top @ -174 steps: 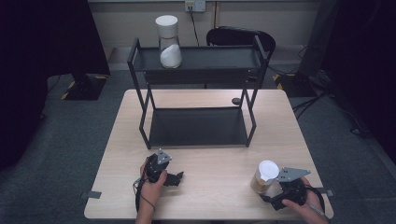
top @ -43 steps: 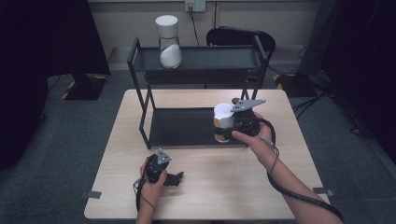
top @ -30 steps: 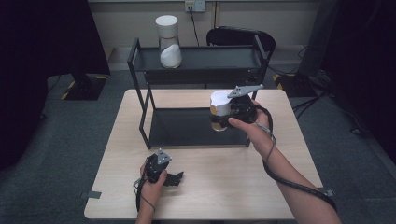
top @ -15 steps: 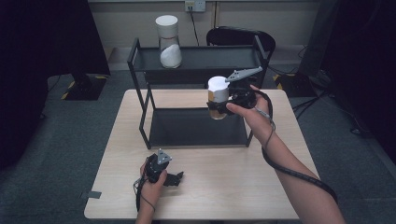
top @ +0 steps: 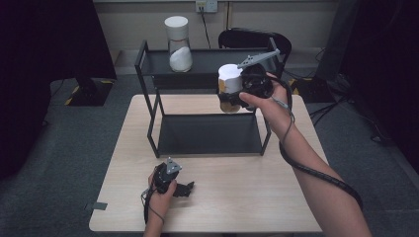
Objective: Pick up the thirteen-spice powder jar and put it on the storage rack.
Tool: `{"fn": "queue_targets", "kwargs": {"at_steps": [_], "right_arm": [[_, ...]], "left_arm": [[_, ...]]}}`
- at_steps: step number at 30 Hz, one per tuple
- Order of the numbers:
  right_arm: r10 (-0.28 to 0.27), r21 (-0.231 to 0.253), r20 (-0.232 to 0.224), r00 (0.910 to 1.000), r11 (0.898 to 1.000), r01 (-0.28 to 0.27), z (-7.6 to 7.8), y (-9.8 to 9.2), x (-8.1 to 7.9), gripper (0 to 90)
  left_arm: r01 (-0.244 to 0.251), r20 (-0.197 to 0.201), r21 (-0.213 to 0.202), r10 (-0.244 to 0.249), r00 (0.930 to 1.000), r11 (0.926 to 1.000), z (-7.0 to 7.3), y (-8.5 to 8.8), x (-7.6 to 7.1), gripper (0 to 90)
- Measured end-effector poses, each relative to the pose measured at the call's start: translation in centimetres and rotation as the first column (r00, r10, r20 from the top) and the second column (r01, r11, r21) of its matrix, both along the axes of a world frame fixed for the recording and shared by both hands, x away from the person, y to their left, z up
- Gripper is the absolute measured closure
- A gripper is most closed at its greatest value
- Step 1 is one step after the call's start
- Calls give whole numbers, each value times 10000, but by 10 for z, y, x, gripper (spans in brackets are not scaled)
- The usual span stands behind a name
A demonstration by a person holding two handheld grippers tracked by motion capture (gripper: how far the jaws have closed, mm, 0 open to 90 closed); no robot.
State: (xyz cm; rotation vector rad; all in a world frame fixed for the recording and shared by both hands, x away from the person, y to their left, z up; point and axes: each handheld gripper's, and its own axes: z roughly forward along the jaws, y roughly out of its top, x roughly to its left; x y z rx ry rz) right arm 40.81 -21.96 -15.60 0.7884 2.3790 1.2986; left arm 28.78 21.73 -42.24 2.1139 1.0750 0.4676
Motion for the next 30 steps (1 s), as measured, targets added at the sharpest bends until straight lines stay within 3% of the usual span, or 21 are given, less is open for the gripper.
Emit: {"fn": "queue_targets", "kwargs": {"at_steps": [10, 30], "right_arm": [[-173, 206, 75, 9998, 9996, 171, 26, 4, 1, 302], [-736, 41, 373, 9966, 9973, 735, 72, 13, 8, 301]], "left_arm": [[4, -1, 0, -4, 10000, 10000, 0, 0, 0, 0], [-2, -6, -9, 2, 10000, 10000, 0, 0, 0, 0]]}}
